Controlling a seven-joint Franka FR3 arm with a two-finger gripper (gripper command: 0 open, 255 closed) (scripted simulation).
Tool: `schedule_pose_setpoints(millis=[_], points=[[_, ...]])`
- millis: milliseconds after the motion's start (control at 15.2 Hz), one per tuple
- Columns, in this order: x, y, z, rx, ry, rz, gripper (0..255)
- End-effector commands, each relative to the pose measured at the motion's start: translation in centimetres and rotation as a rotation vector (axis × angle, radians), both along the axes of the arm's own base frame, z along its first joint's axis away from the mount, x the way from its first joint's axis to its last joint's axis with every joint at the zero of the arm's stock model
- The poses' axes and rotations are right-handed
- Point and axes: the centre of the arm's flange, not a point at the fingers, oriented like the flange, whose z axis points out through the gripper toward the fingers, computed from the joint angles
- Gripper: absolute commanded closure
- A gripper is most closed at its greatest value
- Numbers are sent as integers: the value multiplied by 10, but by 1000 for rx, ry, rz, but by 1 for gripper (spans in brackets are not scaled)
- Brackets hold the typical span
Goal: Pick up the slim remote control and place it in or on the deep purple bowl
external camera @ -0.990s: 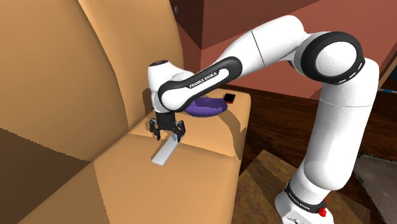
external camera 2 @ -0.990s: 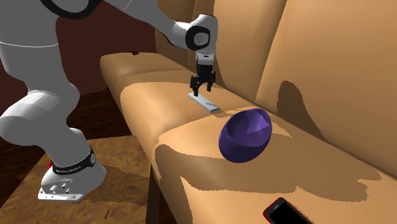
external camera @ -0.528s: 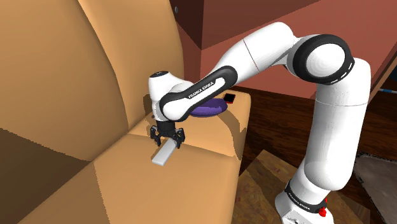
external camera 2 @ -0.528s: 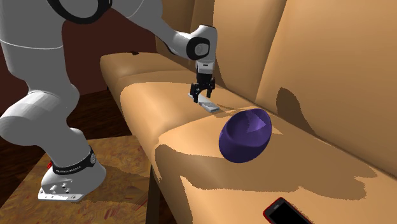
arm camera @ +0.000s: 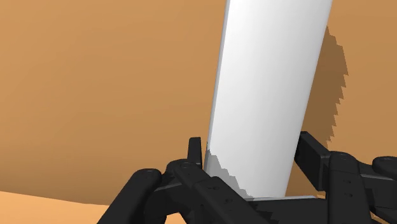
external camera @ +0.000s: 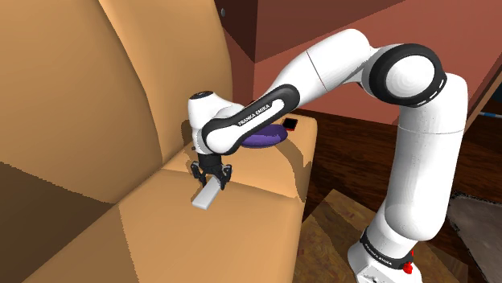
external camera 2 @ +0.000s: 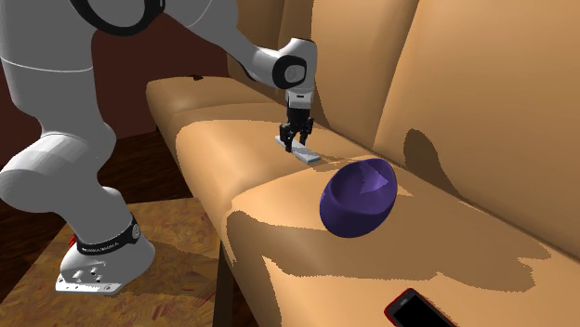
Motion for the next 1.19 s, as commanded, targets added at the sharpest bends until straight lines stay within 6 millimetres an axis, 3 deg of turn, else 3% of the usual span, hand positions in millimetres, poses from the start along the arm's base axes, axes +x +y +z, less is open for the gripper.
schedule_pose_setpoints(millis=[0, 528, 1122], points=[[0, 0, 0, 0, 1, 0, 255], [0, 0, 0, 0, 1, 0, 255], [0, 0, 47, 0, 1, 0, 255]])
